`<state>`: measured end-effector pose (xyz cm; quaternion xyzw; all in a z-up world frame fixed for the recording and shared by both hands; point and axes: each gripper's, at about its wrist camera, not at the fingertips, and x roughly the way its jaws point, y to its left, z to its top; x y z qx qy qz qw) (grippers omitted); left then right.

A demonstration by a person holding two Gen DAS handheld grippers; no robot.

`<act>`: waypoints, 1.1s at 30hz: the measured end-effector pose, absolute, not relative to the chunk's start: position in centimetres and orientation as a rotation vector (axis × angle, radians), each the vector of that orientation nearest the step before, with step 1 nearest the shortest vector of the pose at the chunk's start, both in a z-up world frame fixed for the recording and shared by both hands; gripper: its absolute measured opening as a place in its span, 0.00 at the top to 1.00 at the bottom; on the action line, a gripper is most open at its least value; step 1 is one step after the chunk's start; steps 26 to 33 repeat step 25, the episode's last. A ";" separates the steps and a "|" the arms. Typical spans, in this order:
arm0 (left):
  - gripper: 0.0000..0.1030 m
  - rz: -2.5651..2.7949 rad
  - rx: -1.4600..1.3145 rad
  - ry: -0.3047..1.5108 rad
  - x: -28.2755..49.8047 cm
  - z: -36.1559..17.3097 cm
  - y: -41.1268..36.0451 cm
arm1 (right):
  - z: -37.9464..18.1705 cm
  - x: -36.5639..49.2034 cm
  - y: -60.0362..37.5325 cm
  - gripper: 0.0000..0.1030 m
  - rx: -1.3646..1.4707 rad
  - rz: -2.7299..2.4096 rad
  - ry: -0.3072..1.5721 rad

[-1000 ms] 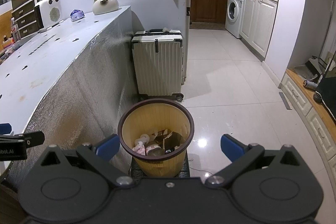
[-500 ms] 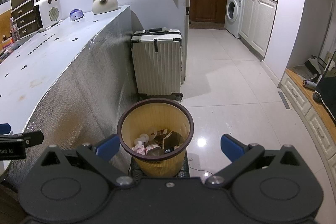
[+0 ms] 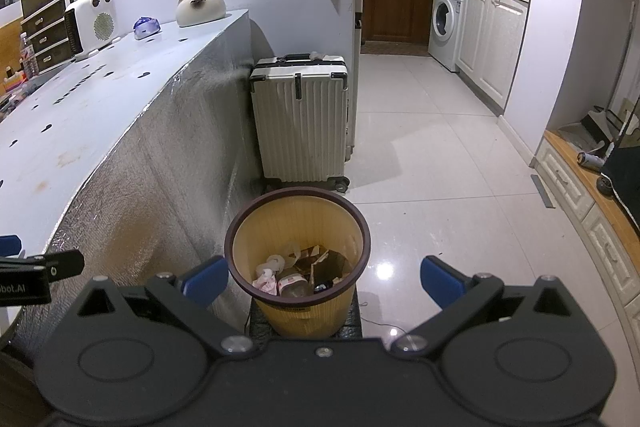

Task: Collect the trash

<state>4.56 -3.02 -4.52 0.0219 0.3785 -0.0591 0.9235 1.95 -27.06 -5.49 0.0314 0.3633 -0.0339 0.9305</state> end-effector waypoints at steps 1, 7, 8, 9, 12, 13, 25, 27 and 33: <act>0.00 -0.122 0.045 0.777 4.6 -4.5 -3.0 | -5.5 1.9 -27.1 0.00 0.064 -0.070 0.744; 0.00 -0.122 0.045 0.777 4.6 -4.5 -3.0 | -5.4 1.9 -27.1 0.00 0.064 -0.070 0.744; 0.00 -0.122 0.045 0.777 4.6 -4.5 -3.0 | -5.5 1.9 -27.1 0.00 0.064 -0.070 0.744; 0.00 -0.122 0.045 0.777 4.6 -4.5 -3.0 | -5.5 1.9 -27.1 0.00 0.064 -0.070 0.744; 0.00 -0.121 0.046 0.777 4.6 -4.5 -2.9 | -5.5 2.0 -27.1 0.00 0.064 -0.069 0.745; 0.00 -0.119 0.046 0.777 4.6 -4.5 -2.9 | -5.4 1.9 -27.2 0.00 0.065 -0.069 0.744; 0.00 -0.111 0.037 0.775 4.7 -4.5 -2.8 | -5.5 2.0 -27.1 0.00 0.064 -0.069 0.745; 0.00 -0.111 0.037 0.775 4.7 -4.5 -2.8 | -5.5 2.0 -27.1 0.00 0.064 -0.069 0.745; 0.00 -0.111 0.037 0.775 4.7 -4.5 -2.8 | -5.5 2.0 -27.1 0.00 0.064 -0.069 0.745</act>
